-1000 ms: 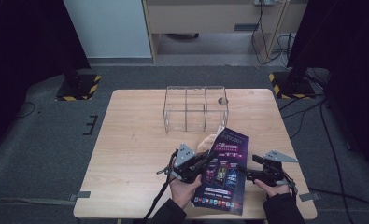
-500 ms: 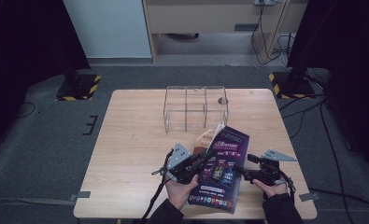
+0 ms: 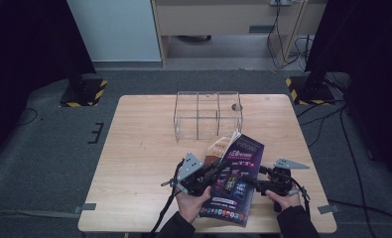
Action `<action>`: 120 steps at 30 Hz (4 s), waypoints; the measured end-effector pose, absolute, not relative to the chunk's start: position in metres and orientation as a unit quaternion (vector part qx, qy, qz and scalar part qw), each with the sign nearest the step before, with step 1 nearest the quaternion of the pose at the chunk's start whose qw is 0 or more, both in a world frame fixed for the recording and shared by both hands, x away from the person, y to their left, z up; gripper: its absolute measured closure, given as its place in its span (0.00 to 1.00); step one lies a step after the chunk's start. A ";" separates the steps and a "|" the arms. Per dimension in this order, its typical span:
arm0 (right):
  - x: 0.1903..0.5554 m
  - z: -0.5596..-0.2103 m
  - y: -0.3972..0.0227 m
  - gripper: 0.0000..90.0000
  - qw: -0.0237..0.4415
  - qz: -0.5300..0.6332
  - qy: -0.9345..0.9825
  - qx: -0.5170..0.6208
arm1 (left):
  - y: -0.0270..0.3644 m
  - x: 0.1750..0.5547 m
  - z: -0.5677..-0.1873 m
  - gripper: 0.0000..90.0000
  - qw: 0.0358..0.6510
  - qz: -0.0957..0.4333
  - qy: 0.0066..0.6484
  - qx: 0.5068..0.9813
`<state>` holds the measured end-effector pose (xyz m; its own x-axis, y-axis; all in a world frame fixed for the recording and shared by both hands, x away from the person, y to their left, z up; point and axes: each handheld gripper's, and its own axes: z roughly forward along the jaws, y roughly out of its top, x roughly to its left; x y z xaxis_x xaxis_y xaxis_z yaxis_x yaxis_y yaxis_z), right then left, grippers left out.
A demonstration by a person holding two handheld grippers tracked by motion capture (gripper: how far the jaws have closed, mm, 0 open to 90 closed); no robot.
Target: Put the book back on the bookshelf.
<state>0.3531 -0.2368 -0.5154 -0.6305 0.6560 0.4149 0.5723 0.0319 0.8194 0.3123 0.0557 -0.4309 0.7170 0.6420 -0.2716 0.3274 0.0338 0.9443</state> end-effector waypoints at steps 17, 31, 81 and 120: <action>0.355 -0.522 -0.227 0.20 -0.004 0.554 0.721 0.416 | 0.054 0.313 -0.434 0.93 0.630 0.117 0.350 0.683; 0.347 -0.505 -0.231 0.39 0.000 0.586 0.701 0.407 | 0.063 0.318 -0.439 0.93 0.624 0.120 0.370 0.678; 0.343 -0.459 -0.235 0.91 0.012 0.563 0.696 0.444 | 0.095 0.340 -0.454 0.92 0.585 0.125 0.417 0.684; 0.343 -0.395 -0.226 0.92 0.069 0.619 0.666 0.411 | 0.180 0.341 -0.478 0.53 0.489 0.192 0.494 0.693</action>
<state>0.3432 -0.2263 -0.3953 -0.6531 0.6328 0.4161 0.4615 -0.1031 0.8811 0.3405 0.1799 -0.4784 0.4372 0.8728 -0.2171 0.4973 -0.0335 0.8670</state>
